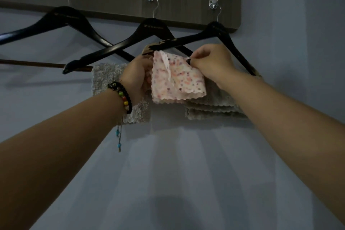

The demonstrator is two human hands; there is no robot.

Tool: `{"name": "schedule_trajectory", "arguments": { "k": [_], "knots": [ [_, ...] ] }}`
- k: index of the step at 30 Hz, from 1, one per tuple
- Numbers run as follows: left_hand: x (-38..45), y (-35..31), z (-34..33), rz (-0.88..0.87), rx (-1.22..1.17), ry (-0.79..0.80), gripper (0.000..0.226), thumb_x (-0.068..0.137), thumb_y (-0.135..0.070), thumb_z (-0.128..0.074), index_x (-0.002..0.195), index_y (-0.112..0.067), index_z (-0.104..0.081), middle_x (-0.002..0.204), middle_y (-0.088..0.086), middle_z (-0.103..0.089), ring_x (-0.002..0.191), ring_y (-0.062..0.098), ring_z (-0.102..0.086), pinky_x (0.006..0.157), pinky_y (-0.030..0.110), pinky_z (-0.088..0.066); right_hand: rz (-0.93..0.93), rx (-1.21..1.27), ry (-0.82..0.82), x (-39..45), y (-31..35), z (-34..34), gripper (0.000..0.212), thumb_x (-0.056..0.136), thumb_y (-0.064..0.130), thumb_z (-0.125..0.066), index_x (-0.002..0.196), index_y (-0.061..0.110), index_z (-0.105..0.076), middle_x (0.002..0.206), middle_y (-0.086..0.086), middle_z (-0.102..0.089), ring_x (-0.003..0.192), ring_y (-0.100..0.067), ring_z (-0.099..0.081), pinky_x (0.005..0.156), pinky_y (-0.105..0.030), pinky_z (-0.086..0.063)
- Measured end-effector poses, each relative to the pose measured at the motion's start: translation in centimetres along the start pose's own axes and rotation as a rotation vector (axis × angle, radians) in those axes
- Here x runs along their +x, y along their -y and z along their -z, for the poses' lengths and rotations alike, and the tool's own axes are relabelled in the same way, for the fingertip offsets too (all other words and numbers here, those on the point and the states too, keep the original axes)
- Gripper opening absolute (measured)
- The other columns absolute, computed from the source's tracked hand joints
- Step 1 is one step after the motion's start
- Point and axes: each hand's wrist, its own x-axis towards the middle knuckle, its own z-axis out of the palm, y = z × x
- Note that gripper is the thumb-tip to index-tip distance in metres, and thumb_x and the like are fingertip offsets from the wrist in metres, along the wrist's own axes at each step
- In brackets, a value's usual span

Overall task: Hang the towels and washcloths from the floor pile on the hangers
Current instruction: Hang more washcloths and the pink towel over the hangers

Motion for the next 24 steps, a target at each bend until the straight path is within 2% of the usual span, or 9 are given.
{"name": "schedule_trajectory", "arguments": {
  "k": [3,5,7,8,10,12,15,19,24],
  "knots": [
    [-0.5,-1.1,-0.4,0.066,-0.207,0.073,0.021,0.064,-0.014,-0.055,0.065,-0.020,-0.034,0.065,-0.001,-0.027,0.062,0.018,-0.018,0.071,0.031,-0.024,0.081,-0.074,-0.010,-0.3,0.1,-0.1,0.007,0.085,0.016,-0.069,0.091,0.017,-0.072,0.088,0.005,-0.066,0.086,-0.007,-0.061,0.075,-0.019,-0.046],
    [-0.8,-1.7,-0.9,0.083,-0.196,0.128,0.013,0.070,-0.021,-0.064,0.071,-0.013,-0.053,0.066,0.004,-0.051,0.061,0.022,-0.048,0.071,0.029,-0.043,0.125,-0.100,-0.014,-0.4,0.1,-0.1,0.007,0.086,0.017,-0.069,0.092,0.017,-0.072,0.087,0.006,-0.065,0.085,-0.006,-0.059,0.074,-0.017,-0.044],
    [-1.0,-2.1,-1.5,0.100,-0.130,0.149,0.035,0.080,-0.029,-0.065,0.102,-0.001,-0.064,0.092,0.016,-0.071,0.082,0.030,-0.069,0.071,0.034,-0.057,0.158,-0.122,-0.015,-0.4,0.0,-0.1,0.005,0.086,0.016,-0.068,0.090,0.018,-0.070,0.083,0.007,-0.062,0.081,-0.006,-0.057,0.067,-0.014,-0.040],
    [-0.7,-2.2,-1.7,0.100,-0.102,0.111,0.047,0.081,-0.028,-0.067,0.117,0.001,-0.060,0.107,0.020,-0.070,0.092,0.032,-0.070,0.072,0.038,-0.058,0.171,-0.132,-0.007,-0.4,-0.1,-0.1,0.005,0.086,0.015,-0.067,0.089,0.018,-0.070,0.081,0.008,-0.059,0.079,-0.006,-0.056,0.063,-0.013,-0.038],
    [-0.5,-2.2,-2.3,0.083,-0.025,-0.065,0.061,0.073,-0.025,-0.079,0.126,-0.003,-0.057,0.116,0.020,-0.066,0.094,0.032,-0.070,0.072,0.041,-0.059,0.193,-0.156,0.008,-0.4,-0.3,-0.1,0.008,0.086,0.013,-0.066,0.091,0.016,-0.071,0.078,0.009,-0.056,0.077,-0.006,-0.054,0.062,-0.014,-0.037],
    [-0.4,-2.3,-2.7,0.053,0.063,-0.250,0.067,0.063,-0.025,-0.086,0.121,-0.004,-0.058,0.111,0.013,-0.067,0.088,0.025,-0.071,0.066,0.036,-0.060,0.200,-0.173,0.013,-0.5,-0.4,0.1,0.010,0.087,0.012,-0.065,0.094,0.015,-0.072,0.082,0.006,-0.060,0.078,-0.006,-0.053,0.068,-0.016,-0.038],
    [-0.5,-2.3,-3.6,-0.010,0.213,-0.412,0.035,0.076,-0.029,-0.077,0.099,-0.009,-0.059,0.091,0.002,-0.061,0.077,0.014,-0.061,0.058,0.021,-0.052,0.216,-0.192,0.027,-0.8,-0.6,0.3,0.013,0.087,0.011,-0.064,0.097,0.014,-0.072,0.099,-0.002,-0.066,0.084,-0.006,-0.054,0.073,-0.017,-0.039],
    [-1.2,-1.7,-3.7,-0.113,0.339,-0.438,0.015,0.090,-0.029,-0.062,0.087,-0.016,-0.058,0.076,-0.005,-0.053,0.068,0.010,-0.054,0.056,0.017,-0.046,0.283,-0.311,0.067,-1.2,-1.2,0.6,0.024,0.088,0.019,-0.064,0.111,0.014,-0.067,0.122,-0.008,-0.048,0.108,-0.017,-0.050,0.088,-0.022,-0.041],
    [-2.5,-0.8,-2.8,-0.136,0.573,-0.476,0.025,0.092,-0.032,-0.056,0.071,-0.018,-0.058,0.070,-0.003,-0.054,0.065,0.012,-0.053,0.065,0.026,-0.046,0.347,-0.444,0.152,-2.2,-2.0,1.2,0.040,0.089,0.025,-0.059,0.126,0.012,-0.059,0.132,-0.007,-0.045,0.124,-0.023,-0.042,0.102,-0.035,-0.039]
  ]
}}
